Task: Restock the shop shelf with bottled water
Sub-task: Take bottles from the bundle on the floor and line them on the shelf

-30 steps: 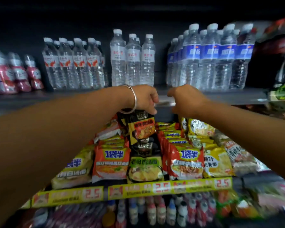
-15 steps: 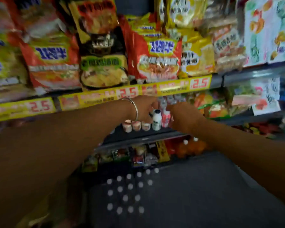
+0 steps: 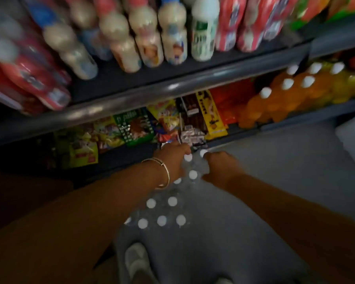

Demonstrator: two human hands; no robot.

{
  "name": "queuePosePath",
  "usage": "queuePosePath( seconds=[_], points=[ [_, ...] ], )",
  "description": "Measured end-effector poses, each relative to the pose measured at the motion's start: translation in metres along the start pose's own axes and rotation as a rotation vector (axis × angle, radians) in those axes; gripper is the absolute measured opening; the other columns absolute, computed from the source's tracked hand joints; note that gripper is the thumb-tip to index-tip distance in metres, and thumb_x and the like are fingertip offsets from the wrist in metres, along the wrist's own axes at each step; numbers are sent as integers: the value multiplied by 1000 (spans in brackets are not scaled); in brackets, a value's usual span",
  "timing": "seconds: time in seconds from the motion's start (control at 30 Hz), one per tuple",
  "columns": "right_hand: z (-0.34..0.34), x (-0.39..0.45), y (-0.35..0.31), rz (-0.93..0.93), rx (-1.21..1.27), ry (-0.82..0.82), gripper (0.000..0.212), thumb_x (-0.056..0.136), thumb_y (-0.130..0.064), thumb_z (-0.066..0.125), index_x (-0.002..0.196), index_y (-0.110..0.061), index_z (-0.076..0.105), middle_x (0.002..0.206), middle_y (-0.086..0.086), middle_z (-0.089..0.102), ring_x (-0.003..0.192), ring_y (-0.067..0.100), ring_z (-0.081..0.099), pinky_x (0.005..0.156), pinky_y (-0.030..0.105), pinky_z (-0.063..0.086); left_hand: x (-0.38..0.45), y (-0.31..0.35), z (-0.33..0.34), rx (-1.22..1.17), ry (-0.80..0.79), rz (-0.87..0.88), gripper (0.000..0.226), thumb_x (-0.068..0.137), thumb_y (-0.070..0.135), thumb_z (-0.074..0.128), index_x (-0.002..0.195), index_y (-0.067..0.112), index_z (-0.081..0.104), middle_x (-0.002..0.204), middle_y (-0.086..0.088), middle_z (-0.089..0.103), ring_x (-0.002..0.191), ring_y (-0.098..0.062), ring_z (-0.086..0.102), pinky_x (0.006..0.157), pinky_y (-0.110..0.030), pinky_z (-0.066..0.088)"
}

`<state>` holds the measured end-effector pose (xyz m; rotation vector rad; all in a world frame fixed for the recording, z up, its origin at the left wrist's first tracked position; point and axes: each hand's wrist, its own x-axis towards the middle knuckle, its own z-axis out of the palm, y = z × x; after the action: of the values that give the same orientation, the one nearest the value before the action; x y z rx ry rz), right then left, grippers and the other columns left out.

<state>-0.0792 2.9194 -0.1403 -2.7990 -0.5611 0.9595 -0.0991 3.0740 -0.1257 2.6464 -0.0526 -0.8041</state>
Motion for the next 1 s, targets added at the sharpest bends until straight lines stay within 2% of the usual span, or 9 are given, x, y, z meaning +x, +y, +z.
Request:
queuePosePath(
  seconds=[0.13,0.23,0.4,0.53,0.67,0.77,0.9,1.0],
  points=[
    [81,55,6,34,28,-43,55,83,-37,66,128,-15,44,127,9,55,119,28,51,97,38,43,39,-43,69,34,-43,-18,61,81,20,68,135,18,40,138,-9,36,130,-28,36,106,-36,34],
    [128,87,13,73,68,-36,61,79,-36,69,129,-16,41,128,9,55,119,28,50,97,39,43,60,-67,104,62,-38,-9,61,81,23,66,135,18,38,138,-9,35,130,-27,35,106,-37,33],
    [182,131,21,131,178,-18,77,74,-33,75,136,-16,33,133,11,49,124,32,43,100,42,41,88,-93,138,67,-41,28,55,81,23,66,130,16,41,139,-6,31,132,-23,30,106,-34,32],
    [207,148,24,136,397,72,81,68,-24,81,135,-18,35,128,12,55,119,33,50,97,42,44,100,-102,148,58,-27,38,59,79,22,69,130,18,41,137,-6,33,129,-23,31,105,-36,33],
    [213,148,26,109,432,144,67,69,-24,80,125,-18,44,119,9,62,111,31,57,86,38,47,99,-107,150,48,-20,47,59,80,23,69,131,18,40,136,-6,33,128,-23,32,103,-31,33],
    [205,135,25,91,399,172,57,71,-26,77,119,-17,47,113,8,64,106,30,60,83,37,48,92,-106,143,60,-28,47,59,79,24,69,131,18,40,134,-5,34,127,-23,34,105,-36,34],
    [166,101,18,69,392,173,57,69,-32,78,116,-19,48,113,8,64,106,29,60,86,40,51,71,-91,112,93,-61,44,61,77,28,71,129,19,40,127,-6,38,121,-24,38,100,-36,36],
    [117,67,8,-2,422,187,53,69,-29,79,111,-18,50,110,6,65,104,26,61,81,31,49,45,-67,70,101,-86,39,59,78,28,71,128,20,41,130,-6,38,122,-26,38,102,-38,36]
  ],
)
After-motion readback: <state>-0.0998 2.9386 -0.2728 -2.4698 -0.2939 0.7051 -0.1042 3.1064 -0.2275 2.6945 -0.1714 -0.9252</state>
